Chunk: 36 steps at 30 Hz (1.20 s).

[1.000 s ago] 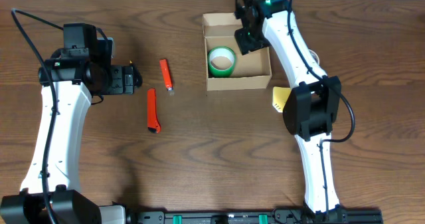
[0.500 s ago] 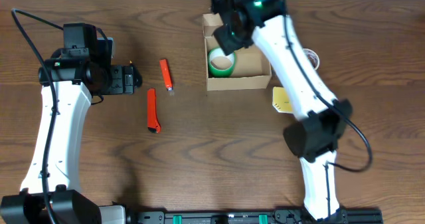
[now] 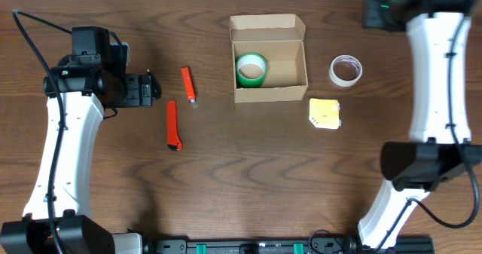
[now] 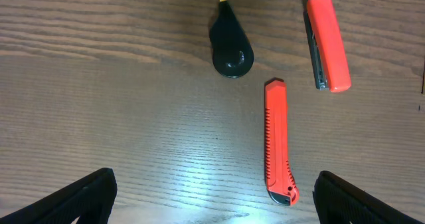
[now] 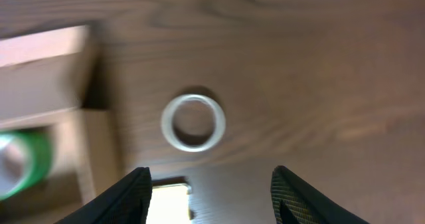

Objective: Pack container
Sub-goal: 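Open the right gripper and withdraw it from the box, then grasp the white masking tape roll with the right gripper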

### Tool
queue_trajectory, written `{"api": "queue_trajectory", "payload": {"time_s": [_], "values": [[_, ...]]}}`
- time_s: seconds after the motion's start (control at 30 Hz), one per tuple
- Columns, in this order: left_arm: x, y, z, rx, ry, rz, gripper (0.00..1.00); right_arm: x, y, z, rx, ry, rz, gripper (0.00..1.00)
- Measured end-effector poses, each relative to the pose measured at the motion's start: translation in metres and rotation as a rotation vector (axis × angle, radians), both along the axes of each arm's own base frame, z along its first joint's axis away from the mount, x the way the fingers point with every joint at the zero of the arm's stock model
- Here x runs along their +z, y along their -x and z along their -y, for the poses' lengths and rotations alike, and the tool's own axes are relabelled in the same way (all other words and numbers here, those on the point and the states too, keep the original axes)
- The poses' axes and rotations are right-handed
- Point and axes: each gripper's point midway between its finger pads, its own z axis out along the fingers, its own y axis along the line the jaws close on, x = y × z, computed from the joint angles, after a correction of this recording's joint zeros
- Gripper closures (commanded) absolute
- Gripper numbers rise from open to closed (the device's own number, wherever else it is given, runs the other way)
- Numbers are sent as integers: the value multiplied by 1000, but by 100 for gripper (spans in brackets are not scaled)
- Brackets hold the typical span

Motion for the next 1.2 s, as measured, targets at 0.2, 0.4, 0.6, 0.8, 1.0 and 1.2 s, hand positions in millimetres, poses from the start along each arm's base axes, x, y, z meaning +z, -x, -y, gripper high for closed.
{"api": "queue_trajectory", "payload": {"time_s": [0.2, 0.4, 0.6, 0.8, 1.0, 1.2], "values": [[0, 0, 0, 0, 0, 0, 4, -70, -2, 29, -111, -58, -117, 37], [0, 0, 0, 0, 0, 0, 5, -152, -9, 24, -138, -116, -258, 41], [0, 0, 0, 0, 0, 0, 5, -205, -12, 22, -159, -139, -341, 42], [0, 0, 0, 0, 0, 0, 5, -231, -8, 22, -173, -147, -395, 46], [0, 0, 0, 0, 0, 0, 5, -246, -8, 21, -181, -153, -413, 54], [0, 0, 0, 0, 0, 0, 5, -246, -11, 22, -186, -154, -399, 55]]}}
